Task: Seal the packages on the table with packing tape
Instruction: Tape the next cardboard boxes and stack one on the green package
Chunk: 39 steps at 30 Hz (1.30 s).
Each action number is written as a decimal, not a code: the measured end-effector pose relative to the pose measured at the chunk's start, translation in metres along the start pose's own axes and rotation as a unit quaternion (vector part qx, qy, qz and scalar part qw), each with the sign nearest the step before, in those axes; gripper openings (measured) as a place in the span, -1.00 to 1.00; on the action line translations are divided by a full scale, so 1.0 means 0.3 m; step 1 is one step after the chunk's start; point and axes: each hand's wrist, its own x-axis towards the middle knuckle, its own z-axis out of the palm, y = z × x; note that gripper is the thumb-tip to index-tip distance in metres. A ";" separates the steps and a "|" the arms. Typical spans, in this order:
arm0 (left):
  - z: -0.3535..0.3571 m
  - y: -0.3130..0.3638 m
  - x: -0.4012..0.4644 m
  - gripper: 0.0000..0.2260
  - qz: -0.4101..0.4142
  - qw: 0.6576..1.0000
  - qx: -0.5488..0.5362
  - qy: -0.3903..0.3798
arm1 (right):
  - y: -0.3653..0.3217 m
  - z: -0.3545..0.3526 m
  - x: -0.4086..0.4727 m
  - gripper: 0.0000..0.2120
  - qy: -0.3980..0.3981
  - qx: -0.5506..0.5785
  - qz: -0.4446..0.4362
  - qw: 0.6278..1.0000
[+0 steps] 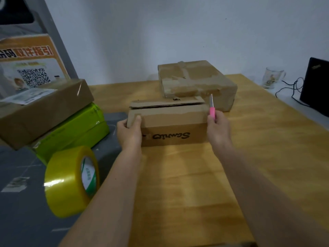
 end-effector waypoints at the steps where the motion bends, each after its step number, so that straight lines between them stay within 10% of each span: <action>1: 0.000 -0.010 -0.024 -0.71 0.003 1.000 0.004 -0.002 | 0.002 0.004 0.000 -0.73 0.022 -0.021 -0.004 1.000; 9: -0.086 -0.076 -0.338 -0.69 0.027 0.999 -0.010 -0.020 | 0.031 -0.126 -0.095 -0.71 0.134 -0.102 0.031 0.985; 18: -0.283 -0.115 -0.664 -0.01 0.079 0.985 0.083 -0.128 | -0.006 -0.297 -0.202 -0.75 0.139 -0.177 0.043 0.973; 30: -0.334 -0.159 -0.598 -0.39 0.242 0.925 0.262 -0.127 | -0.007 -0.279 -0.350 -0.66 0.065 -0.288 -0.016 0.955; 34: -0.349 -0.102 -0.508 -0.49 0.185 0.938 0.224 -0.191 | -0.010 -0.255 -0.403 -0.69 0.046 -0.271 0.009 0.962; 39: -0.358 -0.118 -0.530 -0.17 0.146 0.954 0.136 -0.223 | -0.016 -0.234 -0.426 -0.68 0.012 -0.273 -0.008 0.962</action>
